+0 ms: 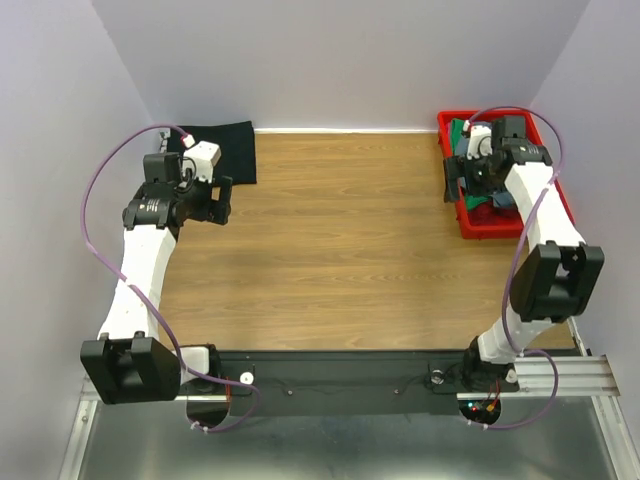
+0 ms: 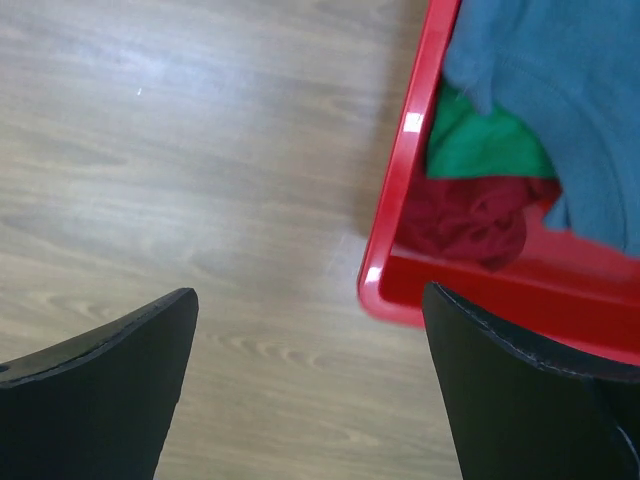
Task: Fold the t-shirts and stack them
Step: Grab the tshirt from the pile
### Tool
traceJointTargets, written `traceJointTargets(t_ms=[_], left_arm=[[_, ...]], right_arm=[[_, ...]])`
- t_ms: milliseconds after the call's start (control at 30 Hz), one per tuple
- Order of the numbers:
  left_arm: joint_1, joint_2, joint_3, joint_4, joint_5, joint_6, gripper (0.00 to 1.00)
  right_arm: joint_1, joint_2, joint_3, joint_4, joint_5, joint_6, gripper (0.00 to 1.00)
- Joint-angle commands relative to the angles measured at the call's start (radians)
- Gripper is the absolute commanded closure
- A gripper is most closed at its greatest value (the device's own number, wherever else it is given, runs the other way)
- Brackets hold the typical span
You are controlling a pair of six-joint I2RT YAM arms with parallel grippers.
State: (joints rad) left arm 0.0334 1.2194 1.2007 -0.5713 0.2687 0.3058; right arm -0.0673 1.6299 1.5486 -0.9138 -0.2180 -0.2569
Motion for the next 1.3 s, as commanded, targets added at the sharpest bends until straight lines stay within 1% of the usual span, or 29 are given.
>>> traceJointTargets(t_ms=[0,100,133,167,200,267,300,367,400,433,500,533,600,633,833,933,1267], left_arm=[[-0.007,-0.043,0.011,0.059,0.035,0.007,0.01],[-0.01,-0.023,0.051,0.033,0.07,0.006,0.01],[-0.012,-0.008,0.069,0.027,0.075,0.001,0.01],[-0.012,-0.001,0.076,0.022,0.082,-0.002,0.01],[-0.013,0.003,0.08,0.021,0.092,-0.004,0.01],[-0.015,0.014,0.085,0.022,0.099,-0.014,0.01],[-0.015,0.018,0.086,0.022,0.104,-0.017,0.01],[-0.017,0.031,0.091,0.024,0.118,-0.02,0.01],[-0.015,0.034,0.092,0.024,0.121,-0.02,0.01],[-0.016,0.035,0.091,0.027,0.119,-0.02,0.01],[-0.017,0.043,0.088,0.033,0.119,-0.02,0.01],[-0.017,0.045,0.082,0.036,0.119,-0.022,0.01],[-0.017,0.051,0.074,0.048,0.119,-0.027,0.01],[-0.017,0.055,0.069,0.05,0.119,-0.027,0.01],[-0.018,0.094,0.068,0.054,0.113,-0.031,0.01],[-0.018,0.117,0.071,0.054,0.11,-0.037,0.01],[-0.018,0.157,0.085,0.054,0.106,-0.047,0.01]], right_arm=[[-0.022,0.082,0.109,0.036,-0.017,0.018,0.0],[-0.061,0.191,0.223,0.038,-0.044,0.037,0.05],[-0.083,0.25,0.291,0.038,-0.044,0.05,0.07],[-0.092,0.251,0.327,0.039,-0.04,0.054,0.08],[-0.101,0.304,0.358,0.042,-0.018,0.062,0.09],[-0.12,0.353,0.424,0.053,0.017,0.065,0.13],[-0.123,0.405,0.482,0.062,0.055,0.065,0.15],[-0.141,0.455,0.534,0.069,0.068,0.068,0.18],[-0.146,0.476,0.562,0.069,0.068,0.071,0.19],[-0.15,0.519,0.603,0.069,0.068,0.074,0.22],[-0.15,0.553,0.643,0.07,0.054,0.077,0.25],[-0.15,0.585,0.681,0.07,0.046,0.09,0.29],[-0.15,0.613,0.712,0.075,0.011,0.114,0.32],[-0.15,0.634,0.741,0.076,0.0,0.12,0.36],[-0.149,0.677,0.789,0.098,-0.056,0.149,0.39],[-0.147,0.688,0.808,0.105,-0.093,0.165,0.39],[-0.132,0.766,0.843,0.112,-0.129,0.183,0.4]])
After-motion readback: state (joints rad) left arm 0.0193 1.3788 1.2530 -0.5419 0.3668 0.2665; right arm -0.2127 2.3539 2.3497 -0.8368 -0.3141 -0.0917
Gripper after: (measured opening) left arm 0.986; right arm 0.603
